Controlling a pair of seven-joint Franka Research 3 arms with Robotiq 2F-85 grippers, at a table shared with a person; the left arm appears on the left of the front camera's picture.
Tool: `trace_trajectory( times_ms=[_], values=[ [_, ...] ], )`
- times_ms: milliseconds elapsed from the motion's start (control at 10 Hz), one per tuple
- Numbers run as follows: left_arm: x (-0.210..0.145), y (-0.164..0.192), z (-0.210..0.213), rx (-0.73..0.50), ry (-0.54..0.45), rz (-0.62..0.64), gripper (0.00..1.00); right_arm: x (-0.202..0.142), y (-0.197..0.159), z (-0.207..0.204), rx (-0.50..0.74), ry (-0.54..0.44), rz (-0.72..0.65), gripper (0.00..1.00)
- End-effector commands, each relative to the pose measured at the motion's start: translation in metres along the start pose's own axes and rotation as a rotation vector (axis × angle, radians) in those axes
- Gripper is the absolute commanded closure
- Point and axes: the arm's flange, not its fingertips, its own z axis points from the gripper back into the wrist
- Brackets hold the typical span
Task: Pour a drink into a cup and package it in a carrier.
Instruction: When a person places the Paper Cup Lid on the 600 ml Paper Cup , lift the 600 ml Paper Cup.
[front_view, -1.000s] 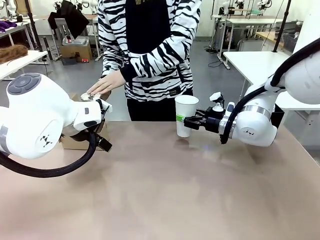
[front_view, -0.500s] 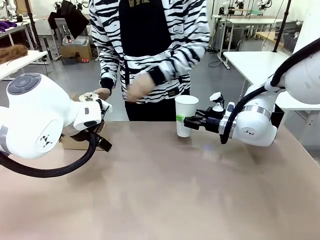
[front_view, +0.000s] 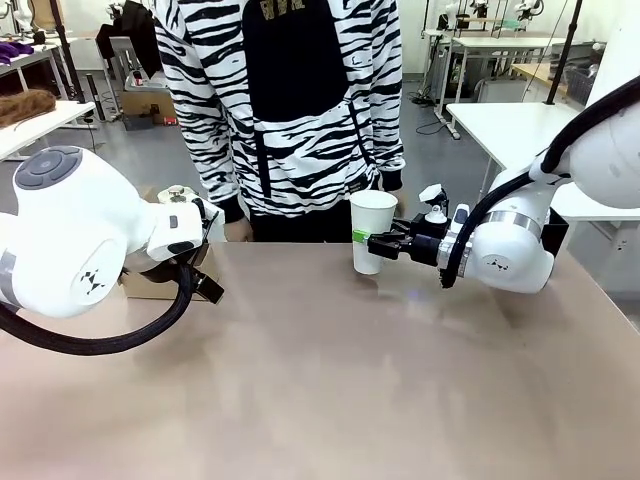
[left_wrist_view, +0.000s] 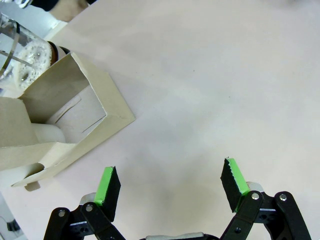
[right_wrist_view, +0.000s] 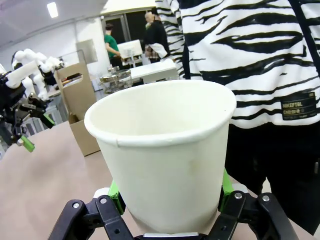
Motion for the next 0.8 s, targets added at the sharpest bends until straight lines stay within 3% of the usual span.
trace_trajectory(
  times_ms=[0,700],
  values=[
    [-0.0001,0.0001,0.0004,-0.002,-0.001,0.000,0.00,0.0038,0.0030,-0.0011,-0.004,-0.006,-0.005,0.20],
    [-0.0001,0.0001,0.0004,-0.002,-0.001,0.000,0.00,0.0038,0.0030,-0.0011,-0.004,-0.006,-0.005,0.20]
  ],
)
